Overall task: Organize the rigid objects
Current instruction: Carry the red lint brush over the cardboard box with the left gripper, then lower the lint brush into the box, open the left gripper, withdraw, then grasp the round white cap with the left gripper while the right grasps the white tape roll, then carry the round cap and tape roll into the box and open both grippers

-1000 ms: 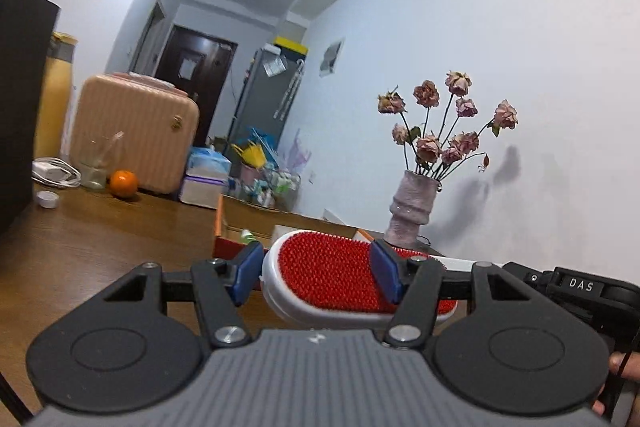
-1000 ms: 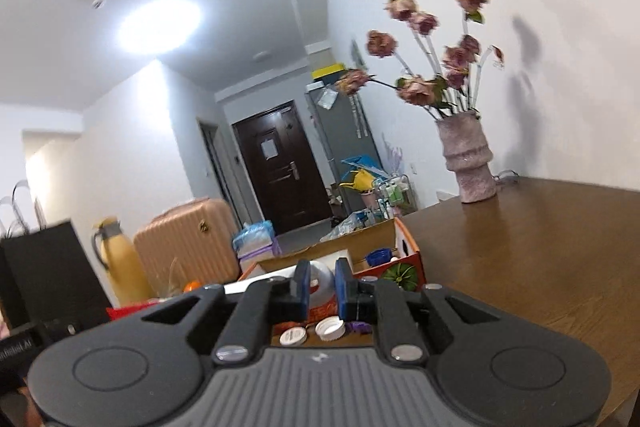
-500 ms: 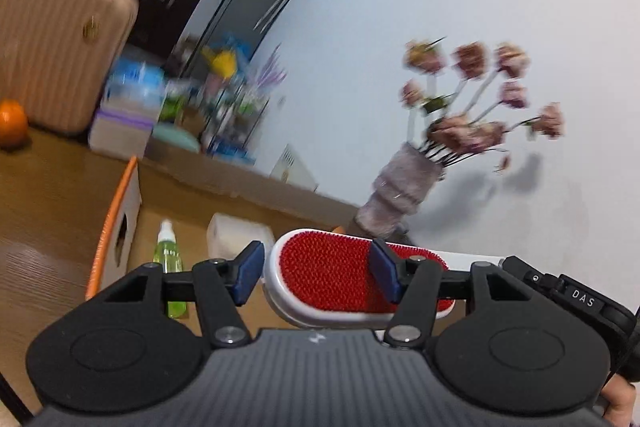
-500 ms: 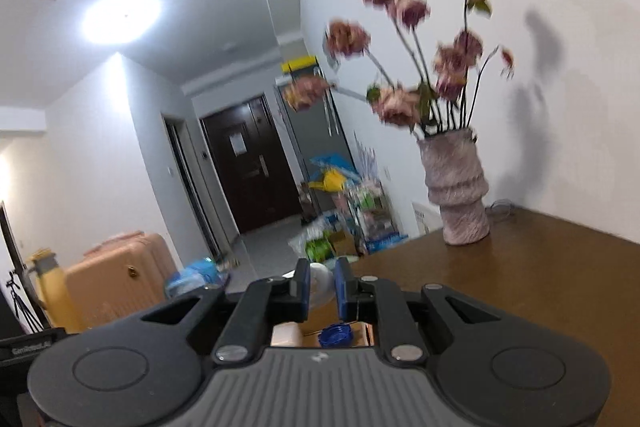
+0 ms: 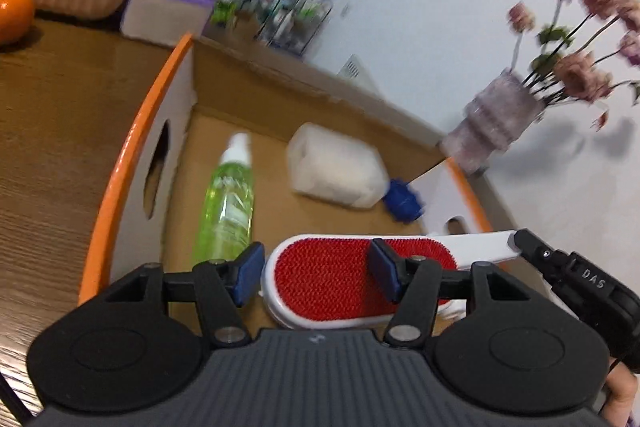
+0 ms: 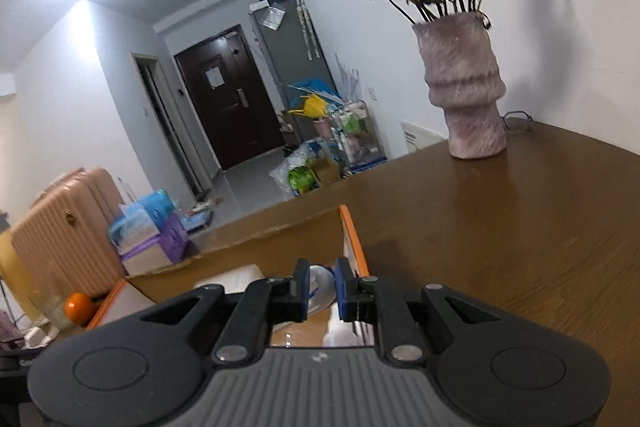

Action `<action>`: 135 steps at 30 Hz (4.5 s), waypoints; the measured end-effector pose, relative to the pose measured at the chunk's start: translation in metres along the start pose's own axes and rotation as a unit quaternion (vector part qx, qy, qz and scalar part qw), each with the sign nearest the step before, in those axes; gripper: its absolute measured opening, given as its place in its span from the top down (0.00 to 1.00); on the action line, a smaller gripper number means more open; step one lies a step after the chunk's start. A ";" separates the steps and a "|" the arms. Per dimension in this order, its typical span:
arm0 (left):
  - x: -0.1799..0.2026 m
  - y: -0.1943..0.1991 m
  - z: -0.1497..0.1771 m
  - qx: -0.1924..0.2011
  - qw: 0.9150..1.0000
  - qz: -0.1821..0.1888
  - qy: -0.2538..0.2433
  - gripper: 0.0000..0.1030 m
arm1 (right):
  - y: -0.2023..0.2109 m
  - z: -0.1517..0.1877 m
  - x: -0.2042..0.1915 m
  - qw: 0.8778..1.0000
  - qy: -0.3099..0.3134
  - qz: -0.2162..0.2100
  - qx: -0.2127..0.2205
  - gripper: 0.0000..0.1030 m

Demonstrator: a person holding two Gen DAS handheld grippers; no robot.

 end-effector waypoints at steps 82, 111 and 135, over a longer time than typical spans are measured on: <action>-0.020 0.328 0.257 0.295 0.918 -0.046 -0.260 0.00 | 0.340 0.196 -0.096 0.976 0.181 -0.011 0.121 0.14; 0.023 0.047 0.121 0.047 0.965 -0.075 -0.247 0.29 | 0.117 0.097 -0.048 0.984 0.175 0.014 -0.023 0.33; 0.044 0.179 0.165 0.204 0.941 -0.069 -0.262 0.61 | 0.182 0.092 -0.067 0.978 0.199 0.007 0.056 0.77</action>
Point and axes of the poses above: each gripper's, at about its wrist camera, not at the fingertips, and y roughly against the way its jaws point, x to its right, z to its underside, the point moved 1 cm from there along -y, roughly the way its jaws point, and after that the axes turned 10 degrees about y, right-handed, at the moved point
